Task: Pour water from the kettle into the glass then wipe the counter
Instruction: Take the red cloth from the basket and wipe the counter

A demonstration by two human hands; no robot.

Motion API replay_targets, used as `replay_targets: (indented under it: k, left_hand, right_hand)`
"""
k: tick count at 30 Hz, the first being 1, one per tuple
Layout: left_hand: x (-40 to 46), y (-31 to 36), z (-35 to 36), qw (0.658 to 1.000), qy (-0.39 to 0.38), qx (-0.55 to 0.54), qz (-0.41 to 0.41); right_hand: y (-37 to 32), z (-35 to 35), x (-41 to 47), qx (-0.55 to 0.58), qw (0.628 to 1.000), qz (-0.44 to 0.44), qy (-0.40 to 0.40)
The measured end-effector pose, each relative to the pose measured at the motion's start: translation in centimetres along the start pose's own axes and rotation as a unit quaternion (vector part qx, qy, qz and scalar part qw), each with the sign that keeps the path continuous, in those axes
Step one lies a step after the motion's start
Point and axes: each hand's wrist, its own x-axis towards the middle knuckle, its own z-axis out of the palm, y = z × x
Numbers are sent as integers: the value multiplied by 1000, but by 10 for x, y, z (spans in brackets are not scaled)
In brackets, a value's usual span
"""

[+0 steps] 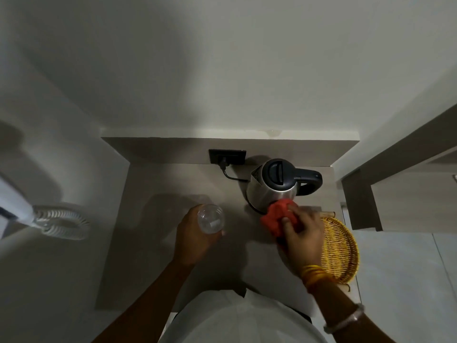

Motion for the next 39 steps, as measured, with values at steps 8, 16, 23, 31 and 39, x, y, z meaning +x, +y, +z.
replay_targets:
  k: [8,16,23,31,39]
  left_hand:
    - [-17,-12,-17,1000,17,-2,1]
    - [-9,-19,-42,1000,3,-5,-8]
    - [11,-7,-63,1000,10,-18,24]
    - [16,-16,-80,1000,19,-4,17]
    - [27,-15,-85,999,-2,-11,43]
  right_hand:
    - [17,71,-28,-275,937,18,-215]
    - [-29,129,-19,-290,930,26,-225]
    - [-35,146,-42,-299,823,-283,-392]
    - [-9,134,-9,-329,897,-135,-263]
    - [-61,179,-38,-295,781,-350,-424]
